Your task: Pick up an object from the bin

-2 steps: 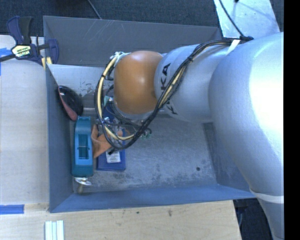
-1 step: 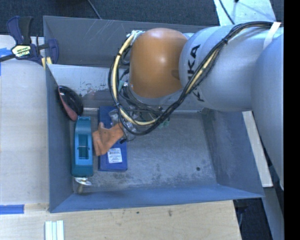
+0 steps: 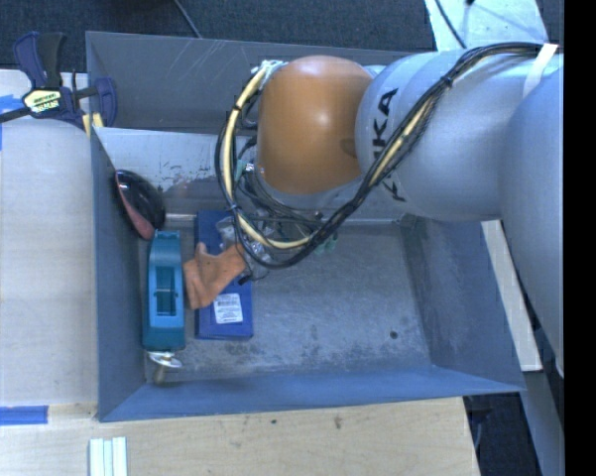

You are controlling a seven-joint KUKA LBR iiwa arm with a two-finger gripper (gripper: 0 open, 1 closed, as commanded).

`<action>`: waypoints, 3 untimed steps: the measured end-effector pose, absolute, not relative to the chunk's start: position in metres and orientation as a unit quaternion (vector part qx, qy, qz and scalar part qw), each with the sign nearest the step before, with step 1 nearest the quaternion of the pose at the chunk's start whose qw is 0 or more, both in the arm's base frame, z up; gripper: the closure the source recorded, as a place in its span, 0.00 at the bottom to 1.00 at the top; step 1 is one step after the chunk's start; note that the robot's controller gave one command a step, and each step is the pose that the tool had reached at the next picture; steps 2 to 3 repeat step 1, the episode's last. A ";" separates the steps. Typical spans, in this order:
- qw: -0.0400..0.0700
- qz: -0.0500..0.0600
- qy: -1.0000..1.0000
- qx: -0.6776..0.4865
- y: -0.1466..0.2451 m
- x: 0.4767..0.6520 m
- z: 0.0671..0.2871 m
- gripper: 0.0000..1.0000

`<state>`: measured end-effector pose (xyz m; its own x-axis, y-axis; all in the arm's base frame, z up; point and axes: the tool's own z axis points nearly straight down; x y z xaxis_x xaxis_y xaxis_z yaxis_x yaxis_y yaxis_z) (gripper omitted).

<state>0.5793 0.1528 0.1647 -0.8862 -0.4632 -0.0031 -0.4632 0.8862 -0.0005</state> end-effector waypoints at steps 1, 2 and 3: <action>0.005 0.001 0.975 -0.222 0.182 0.567 0.341 1.00; 0.005 0.001 0.975 -0.222 0.182 0.567 0.341 1.00; 0.005 0.001 0.975 -0.222 0.182 0.567 0.341 1.00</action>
Offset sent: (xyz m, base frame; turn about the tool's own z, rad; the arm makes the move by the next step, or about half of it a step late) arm 0.0000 0.0000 0.0000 0.0000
